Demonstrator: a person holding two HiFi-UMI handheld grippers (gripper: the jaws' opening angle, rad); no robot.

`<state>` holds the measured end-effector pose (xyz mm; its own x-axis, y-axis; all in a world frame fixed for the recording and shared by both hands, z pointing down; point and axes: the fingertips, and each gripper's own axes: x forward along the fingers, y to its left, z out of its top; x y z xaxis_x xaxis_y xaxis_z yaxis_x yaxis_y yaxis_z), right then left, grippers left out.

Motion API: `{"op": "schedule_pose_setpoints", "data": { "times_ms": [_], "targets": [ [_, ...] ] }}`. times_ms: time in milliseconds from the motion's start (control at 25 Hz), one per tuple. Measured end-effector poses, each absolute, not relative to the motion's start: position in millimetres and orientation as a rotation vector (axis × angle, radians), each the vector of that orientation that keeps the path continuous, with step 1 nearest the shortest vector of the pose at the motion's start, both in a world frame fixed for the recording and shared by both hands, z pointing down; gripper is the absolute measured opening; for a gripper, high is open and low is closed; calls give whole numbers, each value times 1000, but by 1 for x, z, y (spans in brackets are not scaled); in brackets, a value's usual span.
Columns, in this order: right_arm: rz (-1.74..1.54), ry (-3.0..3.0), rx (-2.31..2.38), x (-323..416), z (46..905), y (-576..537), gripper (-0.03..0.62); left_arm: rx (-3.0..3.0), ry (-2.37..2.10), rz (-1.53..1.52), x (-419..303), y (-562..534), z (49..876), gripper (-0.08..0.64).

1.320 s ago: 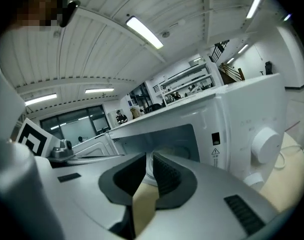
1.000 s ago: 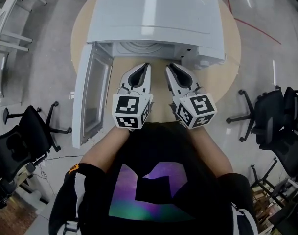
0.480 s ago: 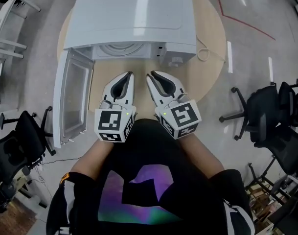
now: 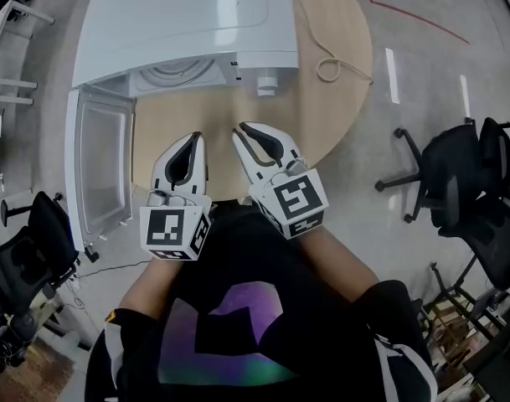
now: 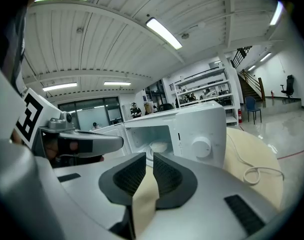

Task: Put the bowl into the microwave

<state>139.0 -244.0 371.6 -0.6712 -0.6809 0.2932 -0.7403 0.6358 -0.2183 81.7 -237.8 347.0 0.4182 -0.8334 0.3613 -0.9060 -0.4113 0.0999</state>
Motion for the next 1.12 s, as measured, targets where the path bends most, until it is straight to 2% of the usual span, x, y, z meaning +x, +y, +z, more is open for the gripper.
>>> {"op": "schedule_pose_setpoints", "data": {
  "times_ms": [360,680,1120],
  "targets": [
    [454,-2618,1158,179,385,-224,57,2406,-1446,348,129,-216,365,48],
    [449,-2635,1157,184,386,-214,57,2449,-1425,379,143,-209,363,48],
    [466,-2587,1182,168,388,-195,58,2467,-1422,380,119,-188,356,48]
  ]
}}
